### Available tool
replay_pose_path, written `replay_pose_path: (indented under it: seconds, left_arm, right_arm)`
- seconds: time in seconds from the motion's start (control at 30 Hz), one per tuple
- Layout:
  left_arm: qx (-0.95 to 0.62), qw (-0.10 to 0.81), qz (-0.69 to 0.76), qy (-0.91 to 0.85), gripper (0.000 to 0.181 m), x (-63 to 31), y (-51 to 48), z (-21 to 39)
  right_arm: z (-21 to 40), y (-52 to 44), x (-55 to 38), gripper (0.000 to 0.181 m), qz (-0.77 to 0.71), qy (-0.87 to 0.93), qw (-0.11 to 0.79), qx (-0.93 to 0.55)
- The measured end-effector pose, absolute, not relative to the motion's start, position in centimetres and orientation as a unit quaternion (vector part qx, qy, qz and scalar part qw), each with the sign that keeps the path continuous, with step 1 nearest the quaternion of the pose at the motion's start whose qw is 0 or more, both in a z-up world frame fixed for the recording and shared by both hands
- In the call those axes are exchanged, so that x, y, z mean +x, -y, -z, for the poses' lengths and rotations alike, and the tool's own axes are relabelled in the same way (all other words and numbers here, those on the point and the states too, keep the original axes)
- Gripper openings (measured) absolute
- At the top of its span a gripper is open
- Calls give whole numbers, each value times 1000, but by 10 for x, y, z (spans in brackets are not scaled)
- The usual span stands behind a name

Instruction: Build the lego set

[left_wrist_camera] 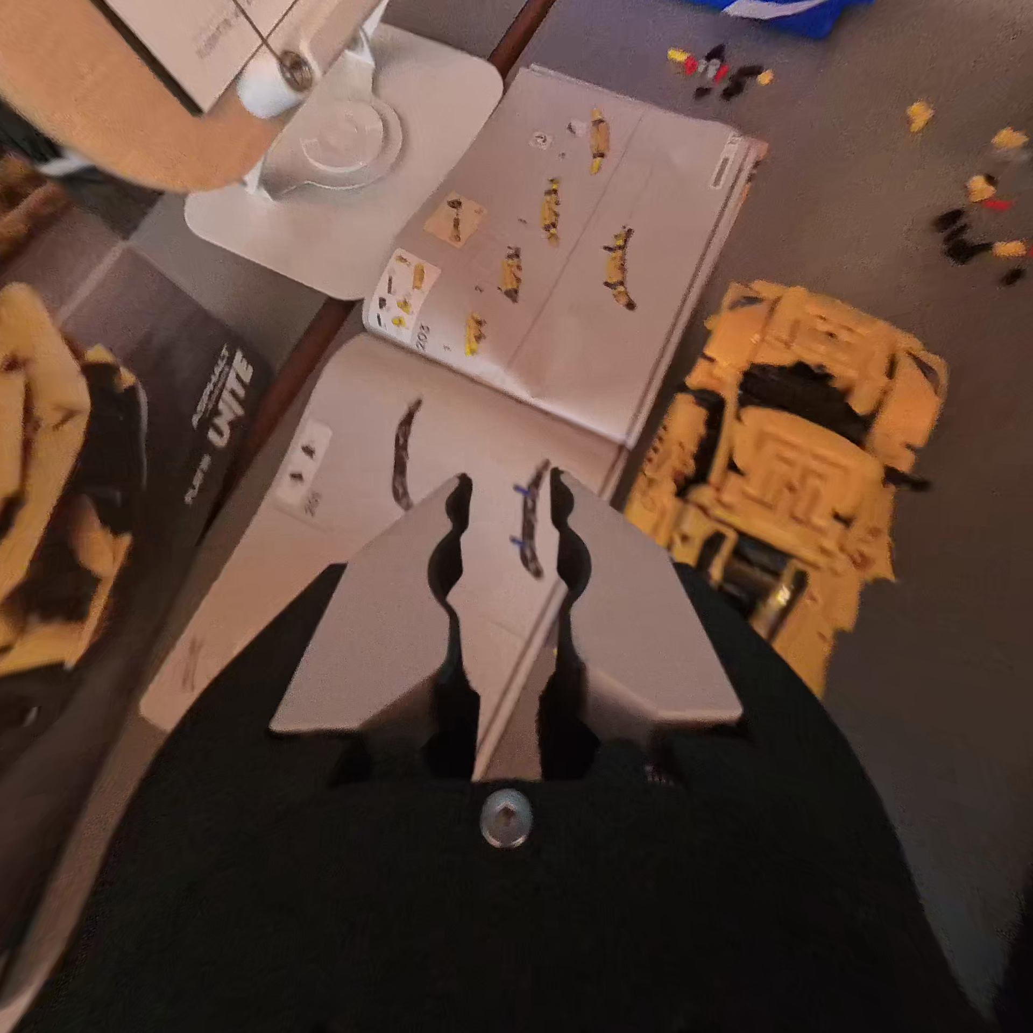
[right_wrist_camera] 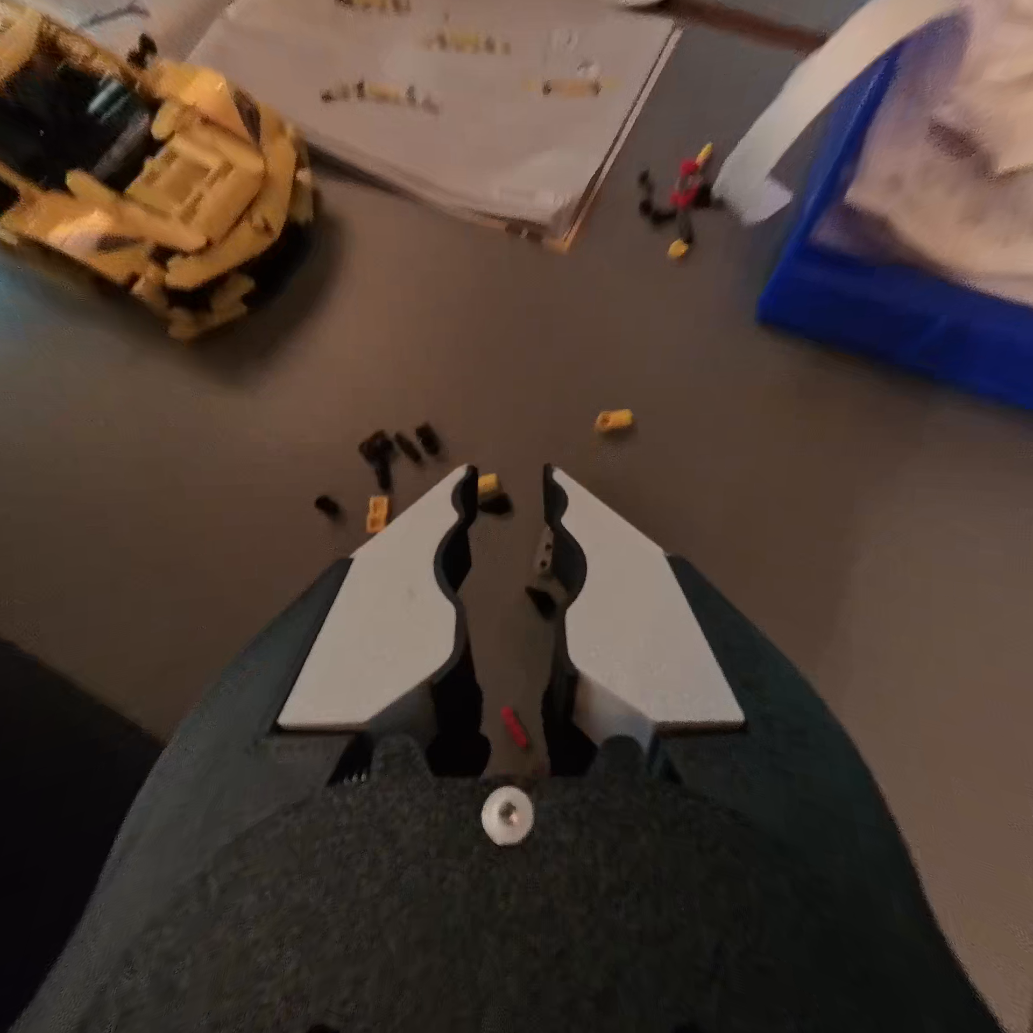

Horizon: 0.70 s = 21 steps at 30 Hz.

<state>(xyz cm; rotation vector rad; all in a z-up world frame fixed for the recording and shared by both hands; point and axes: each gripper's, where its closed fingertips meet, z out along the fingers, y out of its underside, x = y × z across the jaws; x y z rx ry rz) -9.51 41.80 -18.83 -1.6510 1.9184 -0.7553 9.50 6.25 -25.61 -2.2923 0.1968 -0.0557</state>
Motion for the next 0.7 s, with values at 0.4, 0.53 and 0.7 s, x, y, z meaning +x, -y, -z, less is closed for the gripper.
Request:
replay_pose_path:
  seconds: [0.4, 0.53, 0.7]
  left_arm:
    - [-601, 211, 245, -731, 29, 6, -419, 239]
    - [-588, 214, 230, -745, 29, 4, -415, 244]
    - [-592, 210, 246, -739, 29, 4, -414, 243]
  right_arm:
    - [282, -84, 37, 19, -43, 60, 389, -918]
    - [289, -89, 33, 17, -54, 63, 368, -926]
    - [302, -92, 36, 8, -15, 80, 348, -934]
